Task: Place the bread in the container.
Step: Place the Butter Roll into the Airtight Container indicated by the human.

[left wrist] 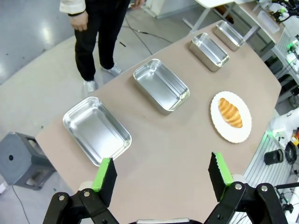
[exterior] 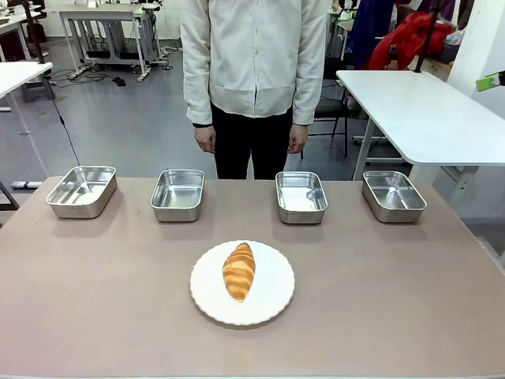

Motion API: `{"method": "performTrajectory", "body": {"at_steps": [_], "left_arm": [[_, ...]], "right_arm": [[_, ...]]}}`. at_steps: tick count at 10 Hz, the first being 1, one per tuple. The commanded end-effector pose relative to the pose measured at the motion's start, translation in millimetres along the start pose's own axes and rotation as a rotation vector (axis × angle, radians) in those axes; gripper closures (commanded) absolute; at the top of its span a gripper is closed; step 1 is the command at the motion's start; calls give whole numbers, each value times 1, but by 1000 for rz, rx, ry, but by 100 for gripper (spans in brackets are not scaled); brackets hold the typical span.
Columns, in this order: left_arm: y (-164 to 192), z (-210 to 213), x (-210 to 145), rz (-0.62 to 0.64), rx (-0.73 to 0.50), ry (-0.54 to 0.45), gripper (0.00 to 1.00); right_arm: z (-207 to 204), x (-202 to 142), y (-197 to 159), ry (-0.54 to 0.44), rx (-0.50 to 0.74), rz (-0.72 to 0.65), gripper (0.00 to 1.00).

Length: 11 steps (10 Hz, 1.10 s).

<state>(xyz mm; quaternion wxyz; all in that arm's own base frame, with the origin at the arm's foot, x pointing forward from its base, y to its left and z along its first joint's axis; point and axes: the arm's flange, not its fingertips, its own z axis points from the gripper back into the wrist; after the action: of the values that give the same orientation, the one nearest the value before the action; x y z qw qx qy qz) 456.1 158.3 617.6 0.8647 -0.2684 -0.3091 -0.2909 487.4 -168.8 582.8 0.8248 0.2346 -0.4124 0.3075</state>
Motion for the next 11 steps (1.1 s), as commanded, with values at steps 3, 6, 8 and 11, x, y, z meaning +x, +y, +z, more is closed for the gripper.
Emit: {"method": "performTrajectory", "body": {"at_steps": [3,6,8,11], "left_arm": [[-1,0,1,-4,-9,-20,0],[-1,0,1,-4,-9,-20,0],[-1,0,1,-4,-9,-20,0],[-1,0,1,-4,-9,-20,0]], "right_arm": [[1,1,2,-5,5,4,0],[1,1,2,-5,5,4,0],[1,1,2,-5,5,4,0],[1,1,2,-5,5,4,0]]}}
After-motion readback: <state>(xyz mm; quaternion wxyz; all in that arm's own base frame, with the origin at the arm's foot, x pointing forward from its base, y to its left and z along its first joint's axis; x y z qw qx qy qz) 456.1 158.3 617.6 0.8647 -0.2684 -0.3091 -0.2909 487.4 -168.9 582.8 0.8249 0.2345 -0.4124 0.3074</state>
